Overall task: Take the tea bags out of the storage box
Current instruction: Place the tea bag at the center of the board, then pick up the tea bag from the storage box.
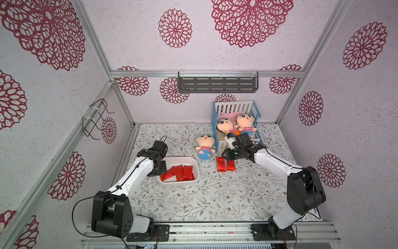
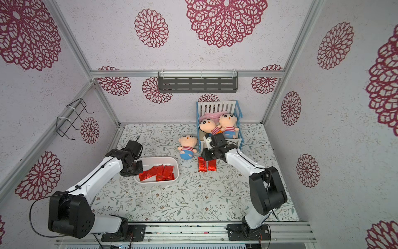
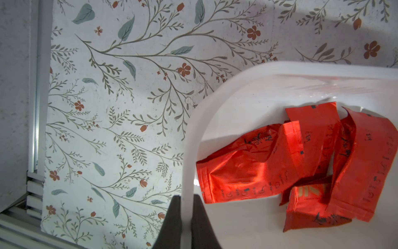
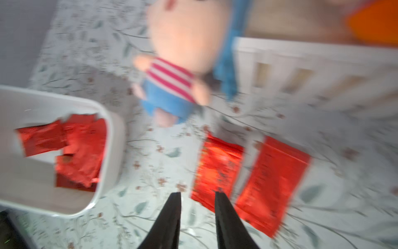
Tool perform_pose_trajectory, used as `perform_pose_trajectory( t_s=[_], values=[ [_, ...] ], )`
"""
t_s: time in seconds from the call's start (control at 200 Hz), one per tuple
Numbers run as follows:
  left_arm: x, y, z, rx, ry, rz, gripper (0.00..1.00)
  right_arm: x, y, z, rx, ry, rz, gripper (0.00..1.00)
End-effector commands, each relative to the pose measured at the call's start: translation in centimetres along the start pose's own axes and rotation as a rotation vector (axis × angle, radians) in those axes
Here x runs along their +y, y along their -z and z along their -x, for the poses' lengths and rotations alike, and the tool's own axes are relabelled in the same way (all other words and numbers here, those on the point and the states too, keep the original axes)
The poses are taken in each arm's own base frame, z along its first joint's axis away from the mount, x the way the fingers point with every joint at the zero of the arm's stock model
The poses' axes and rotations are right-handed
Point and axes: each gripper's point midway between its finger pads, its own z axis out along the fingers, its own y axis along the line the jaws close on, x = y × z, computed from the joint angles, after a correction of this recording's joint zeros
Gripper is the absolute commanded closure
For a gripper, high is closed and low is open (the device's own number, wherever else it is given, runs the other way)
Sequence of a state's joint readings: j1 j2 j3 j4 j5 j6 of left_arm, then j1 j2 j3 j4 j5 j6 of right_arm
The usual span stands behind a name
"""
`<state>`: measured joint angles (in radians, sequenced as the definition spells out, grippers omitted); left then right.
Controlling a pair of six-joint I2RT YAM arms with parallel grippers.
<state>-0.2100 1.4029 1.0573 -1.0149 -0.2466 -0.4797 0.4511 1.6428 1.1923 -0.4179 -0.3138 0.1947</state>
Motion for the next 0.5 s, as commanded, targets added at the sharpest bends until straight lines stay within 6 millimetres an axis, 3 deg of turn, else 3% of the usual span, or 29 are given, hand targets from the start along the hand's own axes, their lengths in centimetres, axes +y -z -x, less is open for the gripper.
perform_pose_trajectory(
  t_s=[0.0, 0.115, 0.265, 0.495],
  values=[
    [0.0, 0.4, 0.3, -0.018, -0.007, 0.010, 1.00, 9.9, -1.6, 1.2, -0.041, 0.050, 0.296, 0.64],
    [0.1, 0.4, 0.3, -0.020, -0.006, 0.014, 1.00, 14.3, -4.6, 0.6, -0.011, 0.037, 0.388, 0.60],
    [0.1, 0.4, 0.3, -0.019, -0.005, 0.015, 1.00, 14.9, -9.0, 0.4, 0.053, -0.005, 0.199, 0.55],
    [0.1, 0.4, 0.3, -0.021, -0.005, 0.015, 1.00, 17.0, -12.1, -0.8, 0.084, 0.015, 0.028, 0.43]
  ],
)
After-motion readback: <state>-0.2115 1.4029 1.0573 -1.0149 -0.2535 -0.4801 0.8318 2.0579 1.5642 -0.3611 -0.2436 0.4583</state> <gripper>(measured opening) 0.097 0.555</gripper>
